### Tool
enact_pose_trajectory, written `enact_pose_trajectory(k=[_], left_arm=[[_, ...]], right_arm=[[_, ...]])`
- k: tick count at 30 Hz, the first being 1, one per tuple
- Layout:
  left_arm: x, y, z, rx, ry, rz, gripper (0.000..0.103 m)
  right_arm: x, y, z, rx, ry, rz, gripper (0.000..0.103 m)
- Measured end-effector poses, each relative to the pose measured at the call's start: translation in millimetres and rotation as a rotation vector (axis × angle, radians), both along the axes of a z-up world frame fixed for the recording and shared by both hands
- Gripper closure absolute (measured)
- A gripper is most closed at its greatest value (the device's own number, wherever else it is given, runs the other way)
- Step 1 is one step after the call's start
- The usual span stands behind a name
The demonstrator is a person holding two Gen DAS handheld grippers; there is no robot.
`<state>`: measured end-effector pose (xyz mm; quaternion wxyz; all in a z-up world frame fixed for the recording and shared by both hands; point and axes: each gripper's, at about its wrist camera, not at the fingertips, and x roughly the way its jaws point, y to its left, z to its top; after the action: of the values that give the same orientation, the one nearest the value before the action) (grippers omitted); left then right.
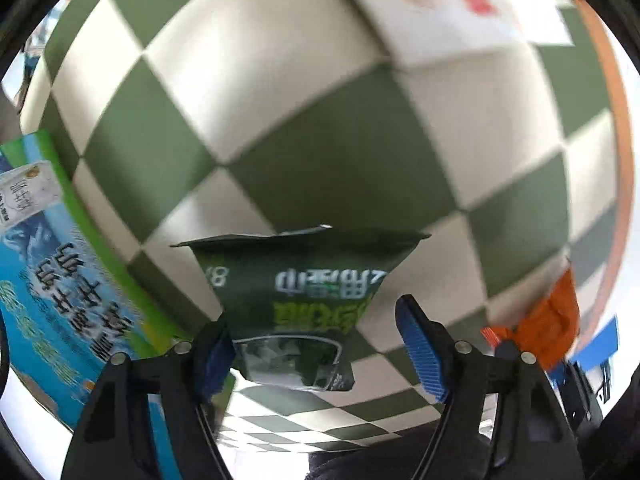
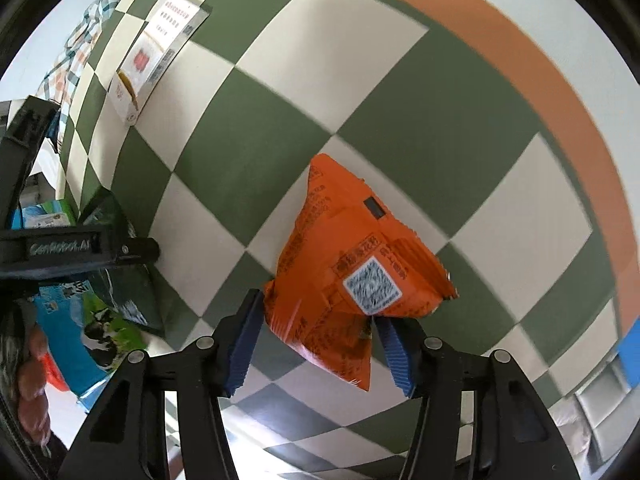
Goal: Organize soft objects
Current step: 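Grasp the green snack bag with the left tool while the right tool grasps the orange bag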
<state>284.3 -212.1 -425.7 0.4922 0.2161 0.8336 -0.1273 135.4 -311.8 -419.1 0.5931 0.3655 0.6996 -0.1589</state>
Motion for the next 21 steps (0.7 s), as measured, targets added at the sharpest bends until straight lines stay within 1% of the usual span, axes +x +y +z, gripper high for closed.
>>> enact_pose_trajectory(k=[1,3,5,6,7,9,11,13,14,15,16,18,19,21], left_arm=[[-3.5,-2.8,4.7,-0.01,-0.014,-0.013,0.03],[-9.0,-8.2,22.0,-0.015,-0.08,-0.06,0.029],[-14.5,-15.7,38.9,-0.023,-0.146,-0.139,0.028],[-18.5,-17.2,43.0,-0.014,-0.156,-0.169,0.028],[-22.7,-17.2,43.3,0.0,-0.155,-0.195,0.028],[-32.5,-12.7,33.2,0.027,-0.116,-0.212,0.028],[-40.7,-2.2,16.8,0.047,-0.077,-0.18,0.028],[-45.4,4.5,2.8,0.048,-0.054,-0.131,0.028],[-48.0,8.8,-2.6,0.049,-0.057,-0.107,0.032],[-50.2,12.8,-5.9,0.044,-0.069,-0.086,0.04],[-50.5,20.5,-3.6,0.044,-0.076,-0.075,0.055],[-54.7,25.3,-4.0,0.026,-0.104,-0.032,0.058],[-59.0,27.4,-2.0,0.017,-0.124,-0.021,0.06],[-64.8,29.9,5.0,0.005,-0.17,-0.016,0.064]], right_arm=[[0.7,-1.3,1.4,-0.006,0.002,0.011,0.045],[2.3,-1.4,5.2,-0.007,-0.002,0.03,0.045],[5.5,-1.0,8.1,-0.013,-0.002,0.052,0.045],[7.0,0.2,9.5,-0.018,-0.003,0.063,0.045],[8.7,2.5,9.7,-0.019,-0.004,0.067,0.045],[11.8,4.8,7.3,-0.006,0.004,0.071,0.045],[13.5,7.3,5.5,0.005,0.007,0.067,0.045],[15.3,8.5,4.4,0.001,0.008,0.071,0.045],[14.9,8.1,3.4,-0.002,0.01,0.073,0.045],[16.9,9.5,2.9,-0.002,0.011,0.071,0.045],[17.1,9.5,3.5,0.0,0.009,0.064,0.046],[16.0,8.7,4.5,-0.002,-0.002,0.052,0.047],[9.6,-0.9,7.7,-0.005,-0.004,0.052,0.048],[10.5,-3.3,10.5,-0.014,-0.013,0.047,0.049]])
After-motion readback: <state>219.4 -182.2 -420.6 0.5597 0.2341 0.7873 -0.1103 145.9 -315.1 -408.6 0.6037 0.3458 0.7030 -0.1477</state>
